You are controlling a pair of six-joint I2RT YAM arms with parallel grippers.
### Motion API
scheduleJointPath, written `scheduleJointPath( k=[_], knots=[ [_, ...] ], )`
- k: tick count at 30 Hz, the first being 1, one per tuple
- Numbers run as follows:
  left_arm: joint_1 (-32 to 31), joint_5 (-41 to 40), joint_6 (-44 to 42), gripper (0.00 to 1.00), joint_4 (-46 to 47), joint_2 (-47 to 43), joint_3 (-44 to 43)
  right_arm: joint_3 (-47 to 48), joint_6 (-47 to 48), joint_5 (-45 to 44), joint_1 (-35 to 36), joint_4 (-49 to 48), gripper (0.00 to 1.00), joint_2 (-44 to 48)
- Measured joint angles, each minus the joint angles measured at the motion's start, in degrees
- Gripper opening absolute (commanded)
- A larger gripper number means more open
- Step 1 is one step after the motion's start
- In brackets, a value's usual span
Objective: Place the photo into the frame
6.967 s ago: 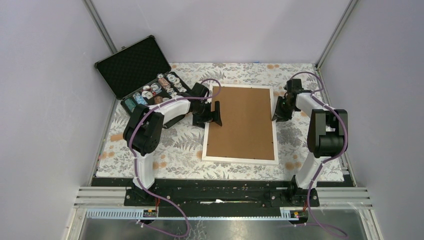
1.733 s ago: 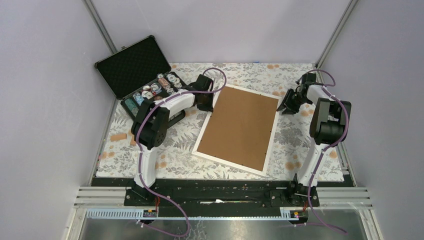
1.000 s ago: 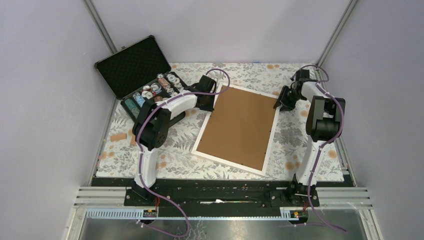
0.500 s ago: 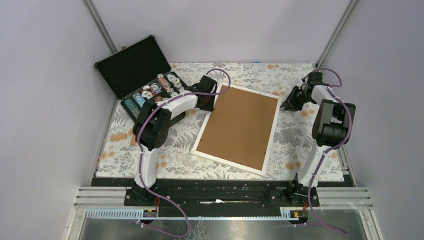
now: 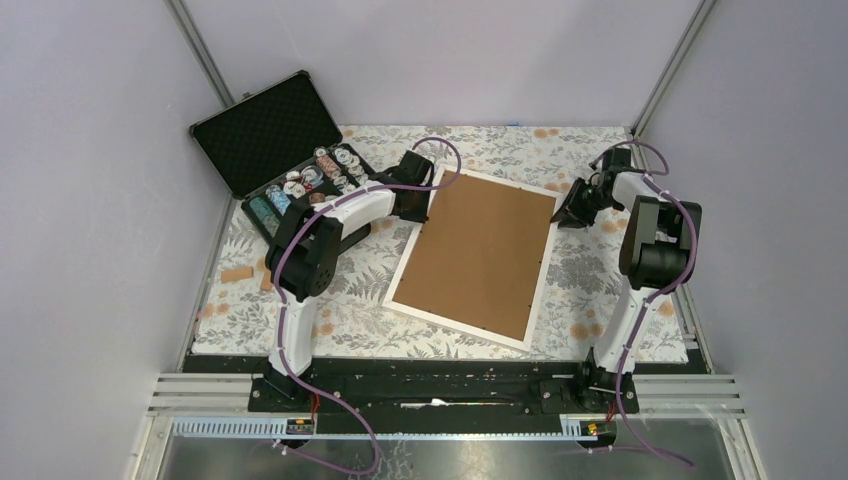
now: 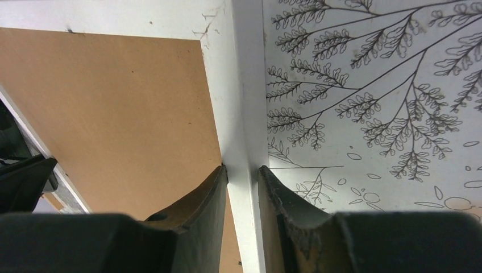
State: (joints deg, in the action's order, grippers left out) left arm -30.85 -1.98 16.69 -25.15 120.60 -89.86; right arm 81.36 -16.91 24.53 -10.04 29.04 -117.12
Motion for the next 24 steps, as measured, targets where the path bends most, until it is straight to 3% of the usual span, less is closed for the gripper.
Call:
scheduleJointPath(
  k=[24],
  knots=[
    [0.0,0.0,0.0,0.00,0.0,0.0,0.0,0.6,0.0,0.1,-0.6,0.2,0.35,-0.3]
  ],
)
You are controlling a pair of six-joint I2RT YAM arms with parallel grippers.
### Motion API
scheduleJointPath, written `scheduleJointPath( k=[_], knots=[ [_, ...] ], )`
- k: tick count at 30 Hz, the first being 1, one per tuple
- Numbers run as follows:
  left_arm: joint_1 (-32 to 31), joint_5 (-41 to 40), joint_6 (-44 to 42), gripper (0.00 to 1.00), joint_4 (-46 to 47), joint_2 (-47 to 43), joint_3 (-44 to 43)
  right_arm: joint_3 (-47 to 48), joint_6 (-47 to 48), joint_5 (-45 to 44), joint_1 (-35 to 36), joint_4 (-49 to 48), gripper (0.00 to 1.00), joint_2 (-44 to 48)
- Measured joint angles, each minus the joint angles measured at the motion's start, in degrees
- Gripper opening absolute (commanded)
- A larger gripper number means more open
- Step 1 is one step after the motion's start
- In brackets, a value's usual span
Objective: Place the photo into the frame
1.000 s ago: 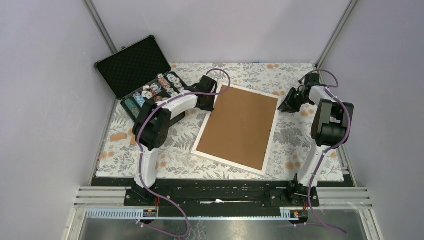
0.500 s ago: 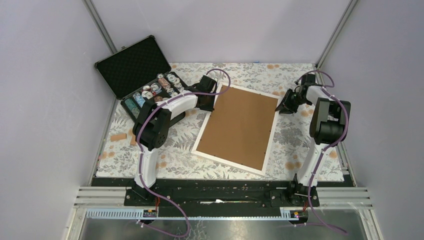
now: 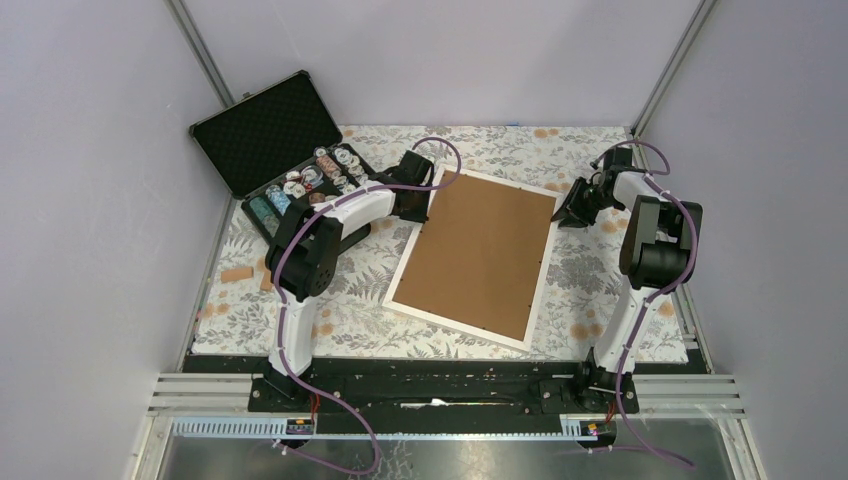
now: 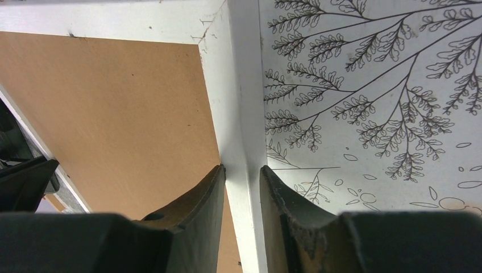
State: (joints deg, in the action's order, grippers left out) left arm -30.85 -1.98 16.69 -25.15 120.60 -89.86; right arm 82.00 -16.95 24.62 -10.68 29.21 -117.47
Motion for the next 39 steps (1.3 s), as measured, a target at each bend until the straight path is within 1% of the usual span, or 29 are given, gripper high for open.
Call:
scheduleJointPath(
  k=[15,18,26,39],
  knots=[
    [-0.1,0.0,0.0,0.00,0.0,0.0,0.0,0.0,0.1,0.0,-0.5,0.0,0.39,0.0],
    [-0.1,0.0,0.0,0.00,0.0,0.0,0.0,0.0,0.2,-0.4,-0.9,0.1,0.41,0.0],
    [-0.1,0.1,0.0,0.00,0.0,0.0,0.0,-0.1,0.2,-0.4,-1.4,0.0,0.40,0.0],
    [-0.2,0.1,0.0,0.00,0.0,0.0,0.0,0.1,0.7,-1.1,0.2,0.1,0.40,-0.1]
  ],
)
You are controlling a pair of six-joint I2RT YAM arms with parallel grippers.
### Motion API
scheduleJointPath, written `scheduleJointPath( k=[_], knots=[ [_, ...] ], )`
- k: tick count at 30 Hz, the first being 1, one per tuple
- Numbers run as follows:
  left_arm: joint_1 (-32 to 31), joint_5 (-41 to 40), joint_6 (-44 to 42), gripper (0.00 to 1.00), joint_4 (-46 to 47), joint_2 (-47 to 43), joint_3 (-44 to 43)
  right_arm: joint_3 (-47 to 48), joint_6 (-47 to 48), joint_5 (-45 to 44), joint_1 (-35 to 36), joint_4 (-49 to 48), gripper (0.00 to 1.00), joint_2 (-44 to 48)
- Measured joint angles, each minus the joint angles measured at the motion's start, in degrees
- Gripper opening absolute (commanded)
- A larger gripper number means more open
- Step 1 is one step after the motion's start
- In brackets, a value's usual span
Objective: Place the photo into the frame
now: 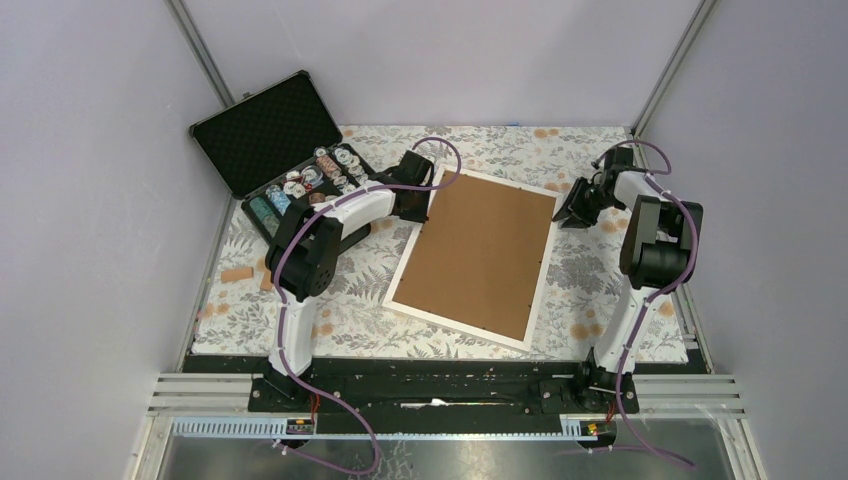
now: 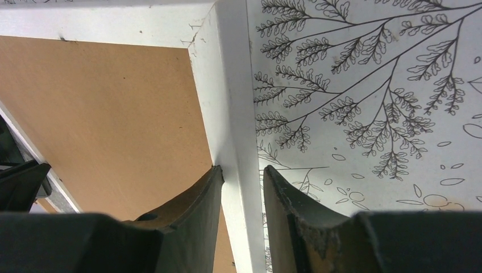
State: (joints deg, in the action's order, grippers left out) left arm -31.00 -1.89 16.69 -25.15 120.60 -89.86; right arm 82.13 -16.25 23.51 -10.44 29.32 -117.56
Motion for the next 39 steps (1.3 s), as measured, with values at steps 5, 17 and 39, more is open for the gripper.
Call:
scheduleJointPath(
  k=[5,17,39],
  knots=[
    [0.0,-0.1,-0.1,0.00,0.0,0.0,0.0,1.2,0.0,0.0,0.0,1.2,0.40,-0.7],
    [-0.1,-1.2,-0.7,0.00,0.9,0.0,0.0,5.5,3.5,-0.5,1.6,0.9,0.42,-3.4],
    [0.0,-5.4,-3.0,0.00,0.9,0.0,0.0,18.8,12.9,-8.0,7.3,5.6,0.53,-10.1]
  ],
)
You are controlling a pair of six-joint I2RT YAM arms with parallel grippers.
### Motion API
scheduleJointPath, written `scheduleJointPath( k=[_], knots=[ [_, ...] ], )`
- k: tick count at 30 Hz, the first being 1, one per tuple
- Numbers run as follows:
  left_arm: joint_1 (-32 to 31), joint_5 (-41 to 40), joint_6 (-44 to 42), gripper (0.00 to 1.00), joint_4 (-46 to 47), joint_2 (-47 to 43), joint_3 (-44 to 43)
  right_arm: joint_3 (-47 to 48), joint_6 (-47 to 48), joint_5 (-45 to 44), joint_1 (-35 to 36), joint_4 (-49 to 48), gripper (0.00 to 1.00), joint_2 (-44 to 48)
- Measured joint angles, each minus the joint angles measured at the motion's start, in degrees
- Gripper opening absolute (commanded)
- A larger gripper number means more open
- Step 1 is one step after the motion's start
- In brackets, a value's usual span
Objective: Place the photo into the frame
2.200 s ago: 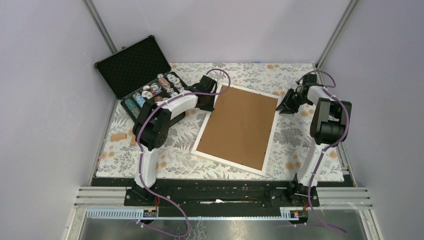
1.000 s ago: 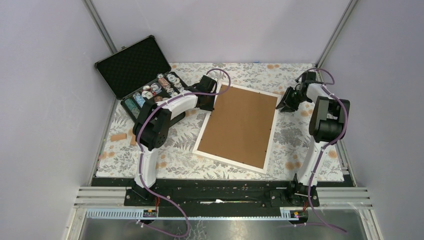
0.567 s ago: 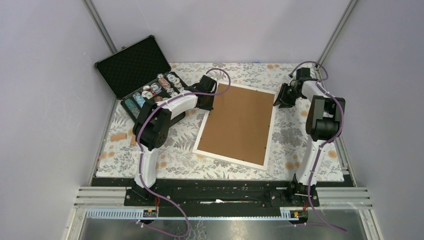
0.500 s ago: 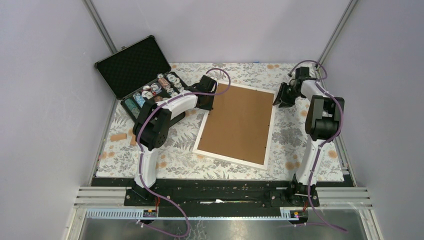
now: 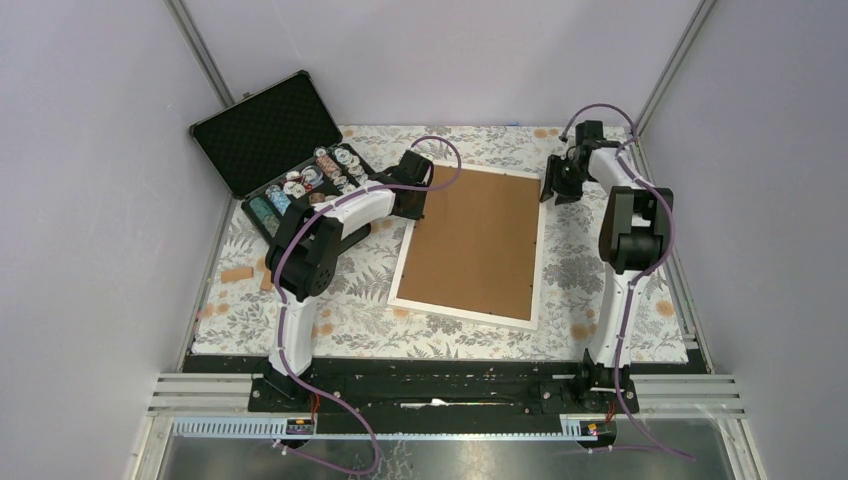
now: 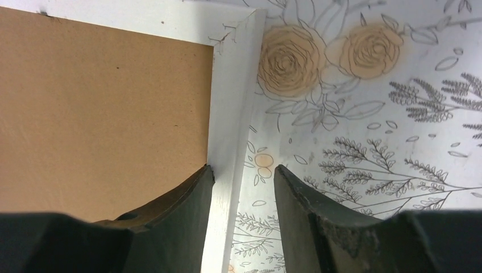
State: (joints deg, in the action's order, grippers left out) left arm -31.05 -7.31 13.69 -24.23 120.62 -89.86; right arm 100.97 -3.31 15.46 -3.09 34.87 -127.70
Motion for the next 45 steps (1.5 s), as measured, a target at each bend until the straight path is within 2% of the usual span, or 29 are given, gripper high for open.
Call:
scheduleJointPath(
  k=[9,12,19,27,30,37,40,41,42,44,45],
  knots=[
    [0.0,-1.3,-0.7,0.00,-0.1,0.0,0.0,8.3,4.3,-6.5,3.7,4.4,0.53,-4.0],
    [0.0,-1.4,-0.9,0.00,-0.1,0.0,0.0,11.2,5.5,-9.0,5.0,6.7,0.56,-5.8],
    [0.0,-1.7,-1.3,0.00,-0.1,0.0,0.0,21.9,7.9,-15.7,7.7,13.9,0.58,-11.2],
    [0.0,-1.8,-1.5,0.00,-0.1,0.0,0.0,27.6,8.4,-24.1,10.5,18.6,0.74,-14.1],
    [0.0,-1.8,-1.5,0.00,-0.1,0.0,0.0,30.1,8.4,-26.2,11.2,20.6,0.76,-15.3],
    [0.0,-2.2,-1.9,0.00,-0.4,0.0,0.0,36.5,2.8,-16.5,15.2,21.6,0.79,-18.6],
    [-0.1,-2.5,-1.9,0.01,-0.1,0.0,0.2,35.7,0.7,-12.7,17.5,20.4,0.80,-18.2],
    [-0.1,-2.6,-1.9,0.06,-0.1,-0.1,0.2,33.7,-0.3,-11.2,17.8,19.0,0.80,-16.9],
    [-0.2,-2.7,-1.9,0.16,0.1,-0.1,0.3,30.9,-1.6,-9.6,18.0,17.6,0.80,-15.1],
    [-0.3,-3.3,-1.8,0.52,0.1,-0.3,0.4,23.3,-4.2,-7.3,18.0,15.5,0.80,-10.6],
    [-0.4,-3.9,-1.9,0.66,0.1,-0.3,0.4,18.3,-5.6,-6.7,17.5,14.4,0.79,-7.6]
  ],
)
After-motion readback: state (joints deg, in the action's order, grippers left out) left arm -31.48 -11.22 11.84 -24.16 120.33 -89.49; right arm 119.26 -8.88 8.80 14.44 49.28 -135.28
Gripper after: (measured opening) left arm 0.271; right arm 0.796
